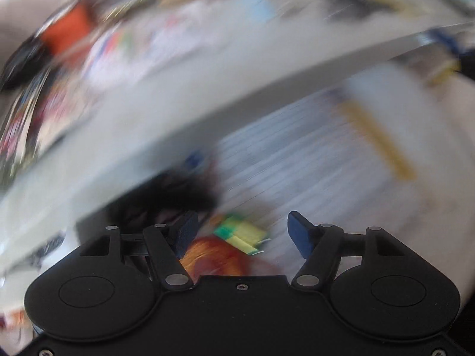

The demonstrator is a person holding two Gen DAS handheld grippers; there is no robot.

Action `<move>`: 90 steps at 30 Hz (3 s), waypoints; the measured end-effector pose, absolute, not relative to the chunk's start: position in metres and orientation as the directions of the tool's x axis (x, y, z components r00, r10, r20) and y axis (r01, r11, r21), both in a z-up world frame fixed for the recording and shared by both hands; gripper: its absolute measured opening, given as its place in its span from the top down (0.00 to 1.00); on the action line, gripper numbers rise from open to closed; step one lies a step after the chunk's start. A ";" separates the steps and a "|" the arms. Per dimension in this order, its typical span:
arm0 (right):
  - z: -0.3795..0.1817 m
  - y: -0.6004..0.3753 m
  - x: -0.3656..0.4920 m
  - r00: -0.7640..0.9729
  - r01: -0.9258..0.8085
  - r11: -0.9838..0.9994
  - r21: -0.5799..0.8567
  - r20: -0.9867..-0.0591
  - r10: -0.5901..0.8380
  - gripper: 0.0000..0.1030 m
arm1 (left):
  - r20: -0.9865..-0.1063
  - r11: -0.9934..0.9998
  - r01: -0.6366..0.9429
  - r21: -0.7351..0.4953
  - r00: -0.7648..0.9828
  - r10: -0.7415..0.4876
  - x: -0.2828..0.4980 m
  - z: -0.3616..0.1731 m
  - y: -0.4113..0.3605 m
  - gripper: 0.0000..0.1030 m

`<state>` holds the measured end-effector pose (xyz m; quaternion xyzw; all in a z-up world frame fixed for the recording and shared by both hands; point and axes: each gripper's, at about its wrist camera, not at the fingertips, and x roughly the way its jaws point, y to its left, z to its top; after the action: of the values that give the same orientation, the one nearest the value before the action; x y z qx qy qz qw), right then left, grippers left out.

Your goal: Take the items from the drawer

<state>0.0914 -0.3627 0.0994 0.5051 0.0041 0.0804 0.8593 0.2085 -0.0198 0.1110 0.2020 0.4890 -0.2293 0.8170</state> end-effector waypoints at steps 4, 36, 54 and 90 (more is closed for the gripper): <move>0.101 -0.361 0.091 0.988 -0.126 0.491 0.862 0.065 0.140 0.00 | -0.893 0.898 0.432 0.083 0.433 -0.126 0.228 0.091 -0.003 0.39; 0.100 -0.360 0.095 0.989 -0.105 0.500 0.860 0.037 0.144 0.00 | -0.930 0.569 0.791 0.223 0.347 -0.119 0.196 0.084 -0.042 0.84; 0.096 -0.364 0.097 0.988 -0.103 0.473 0.875 0.037 0.148 0.00 | -0.929 0.782 0.594 0.190 0.366 -0.053 0.219 0.090 0.012 0.74; 0.093 -0.366 0.102 0.990 -0.081 0.454 0.887 0.017 0.143 0.00 | -0.893 0.942 0.328 -0.069 0.400 -0.204 0.213 0.136 0.066 0.90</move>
<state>0.1019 -0.3662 0.0932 0.5182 0.0299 0.0657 0.8522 0.2125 0.0660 0.1358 0.0590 0.5240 -0.1595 0.8346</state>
